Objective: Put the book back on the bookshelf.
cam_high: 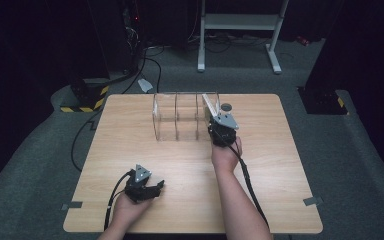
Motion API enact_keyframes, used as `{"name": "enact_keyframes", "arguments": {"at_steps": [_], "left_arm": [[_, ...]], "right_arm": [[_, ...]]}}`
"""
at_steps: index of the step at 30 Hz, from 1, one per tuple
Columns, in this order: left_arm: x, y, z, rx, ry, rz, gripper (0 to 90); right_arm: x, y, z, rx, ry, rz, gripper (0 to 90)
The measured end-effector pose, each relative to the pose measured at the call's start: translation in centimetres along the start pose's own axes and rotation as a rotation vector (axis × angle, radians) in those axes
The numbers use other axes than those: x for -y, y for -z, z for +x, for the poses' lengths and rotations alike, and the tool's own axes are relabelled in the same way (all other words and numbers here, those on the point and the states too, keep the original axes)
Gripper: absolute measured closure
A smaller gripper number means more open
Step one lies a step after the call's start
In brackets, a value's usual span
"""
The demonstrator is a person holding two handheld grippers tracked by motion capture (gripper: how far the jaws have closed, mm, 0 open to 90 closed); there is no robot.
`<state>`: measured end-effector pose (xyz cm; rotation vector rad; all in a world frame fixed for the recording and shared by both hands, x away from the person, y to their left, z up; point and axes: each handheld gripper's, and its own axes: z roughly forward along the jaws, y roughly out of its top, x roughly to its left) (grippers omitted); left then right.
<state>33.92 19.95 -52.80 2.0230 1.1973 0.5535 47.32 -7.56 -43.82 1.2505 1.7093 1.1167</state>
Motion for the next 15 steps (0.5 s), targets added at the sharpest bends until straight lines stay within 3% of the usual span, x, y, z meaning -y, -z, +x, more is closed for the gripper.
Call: {"name": "enact_keyframes", "arguments": {"at_steps": [15], "left_arm": [[0.0, 0.0, 0.0, -0.002, 0.001, 0.001, 29.9]], "right_arm": [[2.0, 1.1, 0.5, -0.003, -0.013, 0.040, 72.8]]}}
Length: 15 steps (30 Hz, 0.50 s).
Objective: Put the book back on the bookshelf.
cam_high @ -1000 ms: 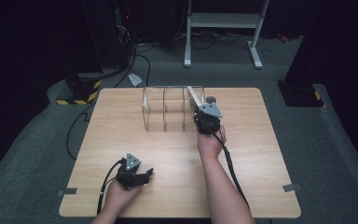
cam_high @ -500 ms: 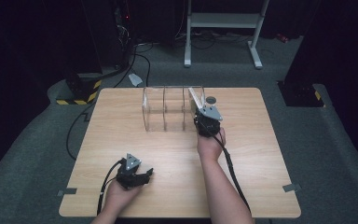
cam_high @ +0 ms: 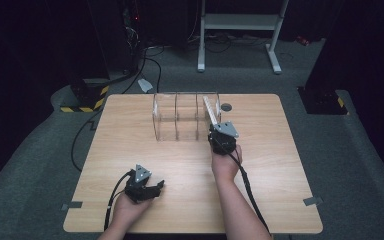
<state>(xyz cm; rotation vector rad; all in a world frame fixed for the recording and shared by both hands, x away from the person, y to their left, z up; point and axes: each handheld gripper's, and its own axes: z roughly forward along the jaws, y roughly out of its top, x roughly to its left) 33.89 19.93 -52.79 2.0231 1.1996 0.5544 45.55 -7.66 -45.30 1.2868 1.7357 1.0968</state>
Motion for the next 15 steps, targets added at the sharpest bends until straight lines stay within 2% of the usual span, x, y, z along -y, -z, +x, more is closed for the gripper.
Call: {"name": "enact_keyframes", "arguments": {"at_steps": [6, 15], "left_arm": [[0.01, 0.01, 0.00, 0.000, 0.000, 0.000, 29.9], [0.01, 0.01, 0.00, 0.000, 0.000, 0.000, 29.9]], "right_arm": [[0.87, 0.12, 0.07, 0.003, -0.014, 0.010, 72.8], [0.72, 0.16, -0.16, -0.020, -0.024, 0.032, 68.1]]}}
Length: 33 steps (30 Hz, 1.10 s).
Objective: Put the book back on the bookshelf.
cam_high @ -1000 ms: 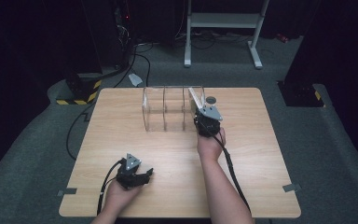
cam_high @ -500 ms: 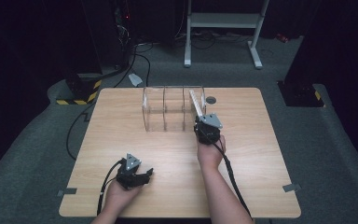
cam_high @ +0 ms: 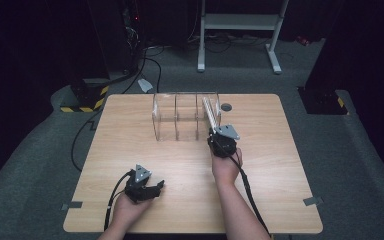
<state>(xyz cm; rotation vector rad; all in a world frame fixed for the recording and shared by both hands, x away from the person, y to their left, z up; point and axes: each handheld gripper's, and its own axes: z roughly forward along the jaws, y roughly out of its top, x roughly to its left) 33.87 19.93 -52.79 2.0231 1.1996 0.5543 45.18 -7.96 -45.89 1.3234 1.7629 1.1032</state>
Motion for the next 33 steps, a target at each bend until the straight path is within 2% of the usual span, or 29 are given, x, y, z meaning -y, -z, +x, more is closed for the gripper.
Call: {"name": "enact_keyframes", "arguments": {"at_steps": [3, 7, 9, 20, 26, 33], "left_arm": [[0.00, 0.00, 0.00, 0.000, 0.000, 0.000, 29.9], [0.00, 0.00, 0.00, 0.000, 0.000, 0.000, 29.9], [0.00, 0.00, 0.00, 0.000, 0.000, 0.000, 29.9], [0.00, 0.00, 0.00, 0.000, 0.000, 0.000, 29.9], [0.00, 0.00, 0.01, 0.000, -0.001, 0.000, 29.9], [0.00, 0.00, 0.00, 0.000, 0.000, 0.000, 29.9]], "right_arm": [[-0.05, -0.11, -0.22, 0.005, -0.006, 0.010, 68.6], [-0.10, -0.21, -0.39, 0.018, -0.013, 0.016, 74.4], [-0.10, -0.26, -0.42, 0.031, -0.028, 0.005, 74.7], [-0.49, -0.90, -0.07, 0.101, -0.034, -0.036, 74.9], [-0.30, -0.94, 0.20, 0.117, -0.057, -0.034, 74.3], [0.05, -0.98, 0.03, 0.105, -0.078, -0.032, 72.3]]}}
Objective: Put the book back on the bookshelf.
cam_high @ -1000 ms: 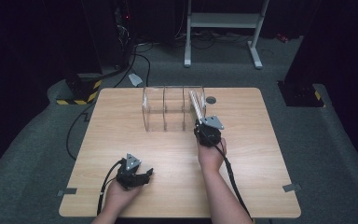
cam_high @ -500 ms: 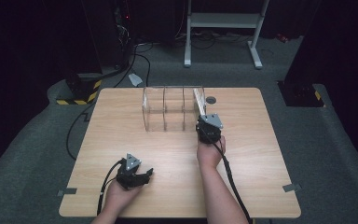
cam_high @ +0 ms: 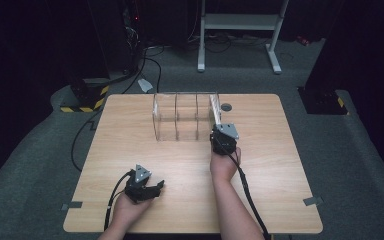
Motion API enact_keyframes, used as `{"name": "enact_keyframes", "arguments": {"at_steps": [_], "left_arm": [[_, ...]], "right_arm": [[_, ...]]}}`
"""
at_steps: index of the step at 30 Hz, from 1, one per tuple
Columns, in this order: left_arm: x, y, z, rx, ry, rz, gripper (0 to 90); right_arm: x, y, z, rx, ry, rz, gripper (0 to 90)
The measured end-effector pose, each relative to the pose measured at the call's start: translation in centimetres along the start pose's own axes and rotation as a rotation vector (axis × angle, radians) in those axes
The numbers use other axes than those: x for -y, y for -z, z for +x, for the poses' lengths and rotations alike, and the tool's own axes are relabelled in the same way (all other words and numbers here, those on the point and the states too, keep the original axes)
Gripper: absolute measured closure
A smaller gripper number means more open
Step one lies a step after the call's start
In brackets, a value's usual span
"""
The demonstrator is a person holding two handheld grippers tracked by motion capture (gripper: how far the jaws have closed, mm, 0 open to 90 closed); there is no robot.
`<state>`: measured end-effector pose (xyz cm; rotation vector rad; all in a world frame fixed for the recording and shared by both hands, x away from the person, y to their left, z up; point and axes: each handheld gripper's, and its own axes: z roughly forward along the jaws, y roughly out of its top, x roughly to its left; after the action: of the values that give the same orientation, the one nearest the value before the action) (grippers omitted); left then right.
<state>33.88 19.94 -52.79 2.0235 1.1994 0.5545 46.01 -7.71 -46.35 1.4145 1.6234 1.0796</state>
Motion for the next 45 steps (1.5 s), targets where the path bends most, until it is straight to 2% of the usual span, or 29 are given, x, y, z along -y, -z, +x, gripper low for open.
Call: {"name": "enact_keyframes", "arguments": {"at_steps": [20, 23, 27, 30, 33, 37, 38, 39, 41, 43, 45], "left_arm": [[0.0, 0.0, 0.0, 0.000, 0.000, 0.000, 29.9], [0.0, 0.0, 0.0, 0.001, 0.000, 0.000, 29.9], [0.0, 0.0, 0.0, 0.001, 0.000, 0.000, 29.9], [0.0, 0.0, 0.0, 0.001, 0.000, -0.001, 29.9], [0.0, 0.0, 0.0, 0.001, -0.001, 0.000, 29.9], [0.0, 0.0, 0.0, 0.001, -0.002, 0.001, 29.9], [0.0, 0.0, 0.0, 0.001, -0.002, 0.001, 29.9], [0.0, 0.0, 0.0, 0.000, -0.001, 0.001, 29.9], [0.0, 0.0, 0.0, 0.000, -0.002, 0.002, 29.9], [0.0, 0.0, 0.0, 0.000, -0.002, 0.002, 29.9], [0.0, 0.0, 0.0, 0.001, -0.001, 0.000, 29.9]], "right_arm": [[-0.1, 0.2, -0.2, -0.033, 0.002, 0.007, 66.9], [-0.1, 0.2, -0.2, -0.047, 0.001, 0.014, 61.9], [-0.1, 0.4, -0.3, -0.081, -0.001, 0.027, 49.6], [-0.1, 0.8, -0.5, -0.114, -0.003, 0.038, 45.7], [0.1, 1.5, -0.6, -0.132, 0.015, 0.046, 41.7], [0.7, 2.9, -1.2, -0.161, 0.029, 0.047, 41.5], [0.9, 3.2, -1.3, -0.164, 0.045, 0.048, 42.6], [1.2, 3.6, -1.4, -0.176, 0.053, 0.051, 43.8], [1.8, 4.1, -1.8, -0.216, 0.040, 0.050, 43.6], [2.3, 4.5, -2.0, -0.214, 0.036, 0.055, 45.3], [2.6, 4.8, -2.1, -0.202, 0.045, 0.053, 52.6]]}}
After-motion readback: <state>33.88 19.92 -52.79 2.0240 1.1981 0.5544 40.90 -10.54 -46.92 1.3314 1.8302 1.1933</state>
